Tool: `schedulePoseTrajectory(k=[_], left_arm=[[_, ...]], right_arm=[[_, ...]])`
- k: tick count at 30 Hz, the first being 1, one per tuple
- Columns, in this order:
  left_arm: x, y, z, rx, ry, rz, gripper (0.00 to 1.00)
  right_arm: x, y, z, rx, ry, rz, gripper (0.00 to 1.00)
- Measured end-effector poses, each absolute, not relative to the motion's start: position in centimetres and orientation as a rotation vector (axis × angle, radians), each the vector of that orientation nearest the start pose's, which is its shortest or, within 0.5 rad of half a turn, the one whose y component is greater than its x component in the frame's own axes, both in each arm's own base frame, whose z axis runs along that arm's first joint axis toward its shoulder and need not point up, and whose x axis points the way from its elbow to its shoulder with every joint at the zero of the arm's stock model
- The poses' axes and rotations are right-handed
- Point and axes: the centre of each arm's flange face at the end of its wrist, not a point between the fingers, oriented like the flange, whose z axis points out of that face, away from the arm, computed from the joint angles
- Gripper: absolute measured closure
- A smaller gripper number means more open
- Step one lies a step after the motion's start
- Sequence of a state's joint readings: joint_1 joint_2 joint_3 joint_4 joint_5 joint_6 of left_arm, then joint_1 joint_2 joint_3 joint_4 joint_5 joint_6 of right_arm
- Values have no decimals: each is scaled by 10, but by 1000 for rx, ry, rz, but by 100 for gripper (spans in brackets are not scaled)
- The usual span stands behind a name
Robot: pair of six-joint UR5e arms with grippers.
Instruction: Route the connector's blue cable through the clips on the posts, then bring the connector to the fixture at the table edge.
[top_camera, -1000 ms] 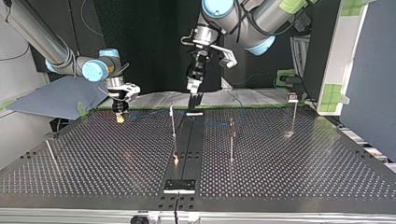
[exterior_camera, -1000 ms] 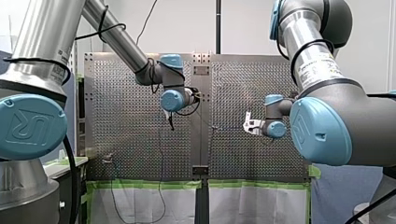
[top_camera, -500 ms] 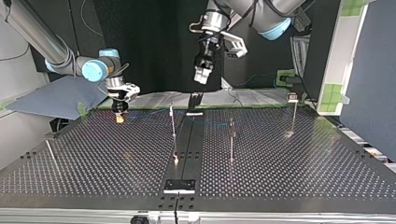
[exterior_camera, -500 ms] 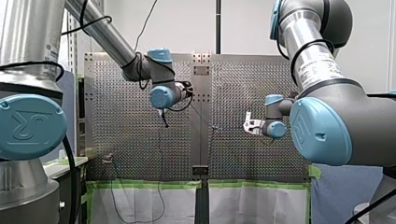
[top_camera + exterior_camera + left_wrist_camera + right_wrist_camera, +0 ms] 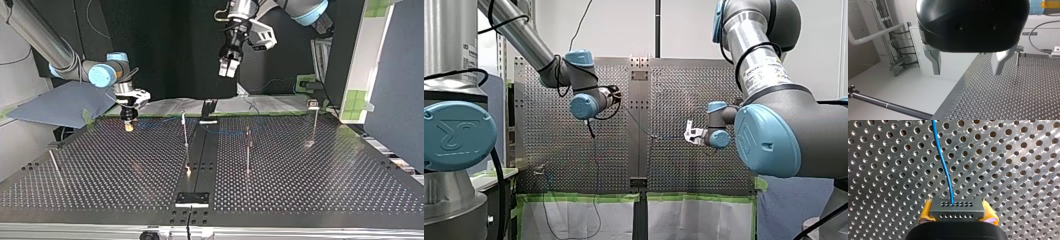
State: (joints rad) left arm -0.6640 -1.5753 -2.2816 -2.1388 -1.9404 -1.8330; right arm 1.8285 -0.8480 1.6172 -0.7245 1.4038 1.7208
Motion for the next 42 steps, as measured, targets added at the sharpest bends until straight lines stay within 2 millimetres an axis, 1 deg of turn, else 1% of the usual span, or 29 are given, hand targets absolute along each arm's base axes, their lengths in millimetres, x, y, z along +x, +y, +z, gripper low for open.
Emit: schedulePoseTrajectory(k=[2,5,15,19,23,37,42], left_arm=[[264,-330,254,-55,1331,-551,0],[259,-324,237,-43,1371,-531,0],[236,-301,170,22,1549,-421,0],[225,-292,152,37,1594,-399,0],[222,-289,148,39,1598,-397,0],[231,-294,157,8,1532,-427,0],[231,-293,156,7,1535,-423,0]], right_arm=[[313,-596,104,1505,-1146,1594,98],[313,-596,104,1507,-1147,1593,98],[314,-596,103,1510,-1147,1591,98],[314,-596,104,1510,-1147,1591,98],[314,-595,103,1511,-1147,1591,98],[314,-595,103,1511,-1147,1590,98],[306,-598,106,1500,-1169,1564,98]])
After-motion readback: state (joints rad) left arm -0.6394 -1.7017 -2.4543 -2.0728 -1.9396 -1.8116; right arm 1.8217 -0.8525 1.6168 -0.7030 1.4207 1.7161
